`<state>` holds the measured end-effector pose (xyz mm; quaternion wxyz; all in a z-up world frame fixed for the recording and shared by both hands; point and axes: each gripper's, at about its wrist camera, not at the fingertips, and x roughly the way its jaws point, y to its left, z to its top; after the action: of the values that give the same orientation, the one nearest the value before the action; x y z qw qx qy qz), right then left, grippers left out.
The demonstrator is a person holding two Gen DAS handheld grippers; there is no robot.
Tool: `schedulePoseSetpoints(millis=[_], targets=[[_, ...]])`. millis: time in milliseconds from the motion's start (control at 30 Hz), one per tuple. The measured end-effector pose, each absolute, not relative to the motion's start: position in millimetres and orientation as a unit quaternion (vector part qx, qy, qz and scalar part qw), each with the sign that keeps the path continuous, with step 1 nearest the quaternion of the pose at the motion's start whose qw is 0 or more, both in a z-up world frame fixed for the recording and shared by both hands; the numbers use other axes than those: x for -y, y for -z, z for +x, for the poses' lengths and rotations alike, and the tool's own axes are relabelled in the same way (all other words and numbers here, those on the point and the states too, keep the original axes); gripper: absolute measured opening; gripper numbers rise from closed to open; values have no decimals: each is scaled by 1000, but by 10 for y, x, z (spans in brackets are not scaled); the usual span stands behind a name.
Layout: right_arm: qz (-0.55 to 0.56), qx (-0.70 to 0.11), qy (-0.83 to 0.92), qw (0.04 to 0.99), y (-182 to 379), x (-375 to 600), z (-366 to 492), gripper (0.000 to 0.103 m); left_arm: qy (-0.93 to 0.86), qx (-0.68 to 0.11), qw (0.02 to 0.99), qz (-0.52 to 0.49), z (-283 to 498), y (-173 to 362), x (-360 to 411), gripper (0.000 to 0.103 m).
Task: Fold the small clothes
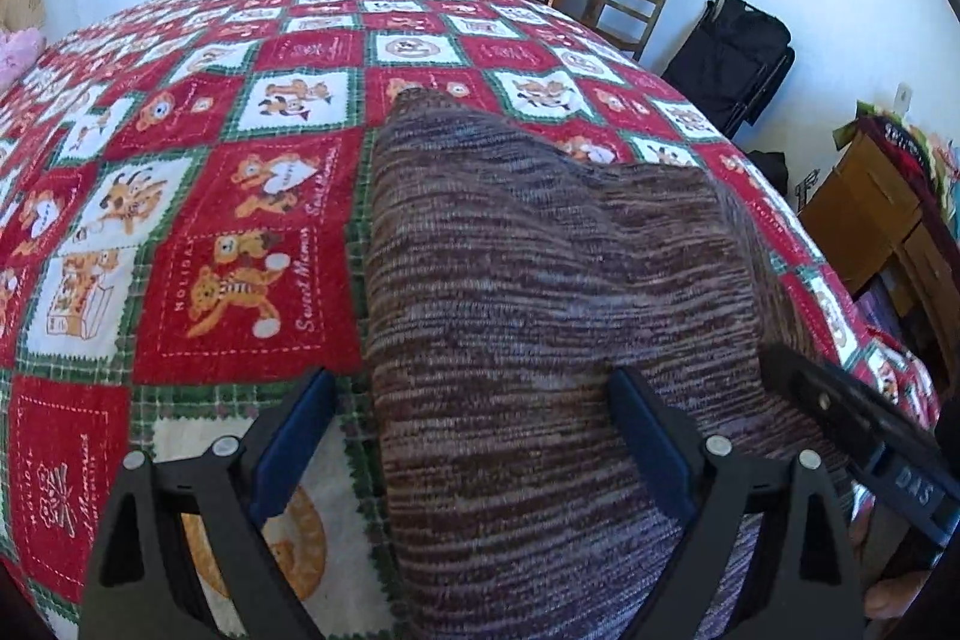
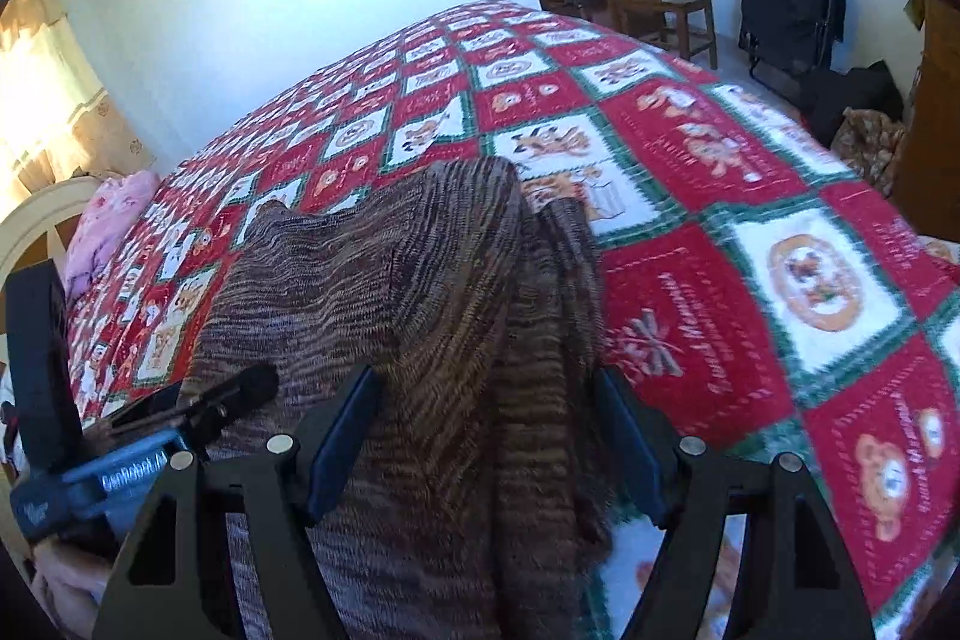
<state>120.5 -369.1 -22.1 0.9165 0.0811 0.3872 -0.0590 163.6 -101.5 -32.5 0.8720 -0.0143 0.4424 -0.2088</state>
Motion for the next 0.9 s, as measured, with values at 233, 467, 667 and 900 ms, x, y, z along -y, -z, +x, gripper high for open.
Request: schedulePoseSetpoints(millis=[233,467,667,900], targets=[[61,-374,60,924,290,3659,1231,70,201,-440,875,-4,1660,345,1068,99],[45,-377,54,924,304,3604,1239,51,208,-435,876,4,1672,354,1126,97],[56,-380,49,922,322,3629,1266,54,222,-428,876,6,1645,347,1151,88],[61,-378,46,923,330,3644,1258,55,225,-429,875,4,1652,352,1156,87]])
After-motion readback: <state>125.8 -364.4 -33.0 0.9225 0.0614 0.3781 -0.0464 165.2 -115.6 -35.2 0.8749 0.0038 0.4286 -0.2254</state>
